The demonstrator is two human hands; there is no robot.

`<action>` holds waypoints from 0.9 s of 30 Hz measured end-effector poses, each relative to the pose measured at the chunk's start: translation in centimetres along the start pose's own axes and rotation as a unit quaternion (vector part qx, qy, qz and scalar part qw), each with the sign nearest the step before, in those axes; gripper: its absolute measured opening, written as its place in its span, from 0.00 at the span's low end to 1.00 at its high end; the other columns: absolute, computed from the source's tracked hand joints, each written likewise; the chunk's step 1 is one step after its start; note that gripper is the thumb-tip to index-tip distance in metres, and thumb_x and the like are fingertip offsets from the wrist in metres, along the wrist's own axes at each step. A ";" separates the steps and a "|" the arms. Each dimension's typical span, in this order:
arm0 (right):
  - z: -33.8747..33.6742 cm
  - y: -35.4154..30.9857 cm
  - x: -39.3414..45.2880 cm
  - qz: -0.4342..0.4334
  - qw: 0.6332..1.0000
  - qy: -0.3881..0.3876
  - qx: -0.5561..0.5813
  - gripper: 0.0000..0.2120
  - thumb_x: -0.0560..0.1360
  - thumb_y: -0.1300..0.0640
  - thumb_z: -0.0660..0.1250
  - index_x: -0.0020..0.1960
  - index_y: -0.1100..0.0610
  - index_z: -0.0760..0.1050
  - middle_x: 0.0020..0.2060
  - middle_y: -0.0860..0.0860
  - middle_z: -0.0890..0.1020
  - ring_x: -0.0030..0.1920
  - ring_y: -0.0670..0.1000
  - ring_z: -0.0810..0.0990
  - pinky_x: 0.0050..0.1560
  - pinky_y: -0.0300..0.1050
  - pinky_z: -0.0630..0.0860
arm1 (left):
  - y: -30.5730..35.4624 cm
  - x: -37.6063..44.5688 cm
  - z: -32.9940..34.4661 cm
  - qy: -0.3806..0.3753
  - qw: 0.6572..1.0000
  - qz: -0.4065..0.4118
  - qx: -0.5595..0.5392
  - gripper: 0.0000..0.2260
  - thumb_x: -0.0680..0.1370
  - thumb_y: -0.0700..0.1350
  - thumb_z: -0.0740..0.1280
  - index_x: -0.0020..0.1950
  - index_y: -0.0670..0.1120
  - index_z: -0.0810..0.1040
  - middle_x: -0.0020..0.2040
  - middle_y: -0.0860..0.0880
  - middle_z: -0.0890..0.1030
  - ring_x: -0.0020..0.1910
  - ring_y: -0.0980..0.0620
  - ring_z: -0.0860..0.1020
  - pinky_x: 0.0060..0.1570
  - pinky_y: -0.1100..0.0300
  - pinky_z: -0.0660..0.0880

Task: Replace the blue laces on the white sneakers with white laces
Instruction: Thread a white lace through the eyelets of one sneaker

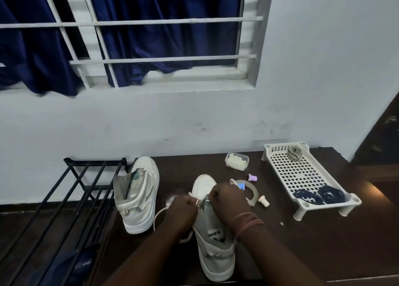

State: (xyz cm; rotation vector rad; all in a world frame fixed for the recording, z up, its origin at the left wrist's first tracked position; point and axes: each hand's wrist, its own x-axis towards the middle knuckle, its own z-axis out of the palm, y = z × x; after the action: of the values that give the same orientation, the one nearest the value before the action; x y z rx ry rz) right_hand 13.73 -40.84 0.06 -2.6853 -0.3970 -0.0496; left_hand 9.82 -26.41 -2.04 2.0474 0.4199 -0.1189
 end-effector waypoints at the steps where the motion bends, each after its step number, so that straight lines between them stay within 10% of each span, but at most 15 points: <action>1: 0.2 0.3 0.0 -0.003 1.000 0.001 0.006 0.11 0.72 0.58 0.61 0.42 0.55 0.82 0.42 0.52 0.84 0.46 0.55 0.82 0.46 0.46 0.77 | 0.0 0.3 -0.2 -0.007 1.000 -0.011 -0.007 0.08 0.70 0.40 0.66 0.40 0.38 0.83 0.38 0.41 0.85 0.37 0.49 0.81 0.43 0.47 0.78; 7: 1.4 0.0 -0.5 -0.042 0.997 0.050 -0.040 0.09 0.67 0.55 0.62 0.37 0.51 0.81 0.34 0.51 0.83 0.41 0.57 0.80 0.43 0.47 0.73 | -0.1 2.0 -0.1 -0.057 0.998 -0.040 -0.003 0.11 0.81 0.40 0.64 0.39 0.49 0.77 0.39 0.50 0.79 0.38 0.53 0.77 0.40 0.61 0.76; 27: 3.0 -0.5 0.2 0.022 1.000 -0.014 -0.009 0.07 0.72 0.54 0.62 0.40 0.54 0.77 0.39 0.52 0.82 0.43 0.56 0.80 0.44 0.46 0.75 | -0.6 1.9 -0.2 -0.112 0.954 -0.157 -0.229 0.06 0.75 0.38 0.67 0.47 0.37 0.82 0.45 0.37 0.84 0.42 0.46 0.82 0.46 0.55 0.79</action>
State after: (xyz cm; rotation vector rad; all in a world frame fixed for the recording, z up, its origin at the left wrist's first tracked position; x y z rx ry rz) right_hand 13.66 -39.10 -2.42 -2.7148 -0.3464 -0.0022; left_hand 11.35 -25.53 -2.95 1.4819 0.5688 -0.4058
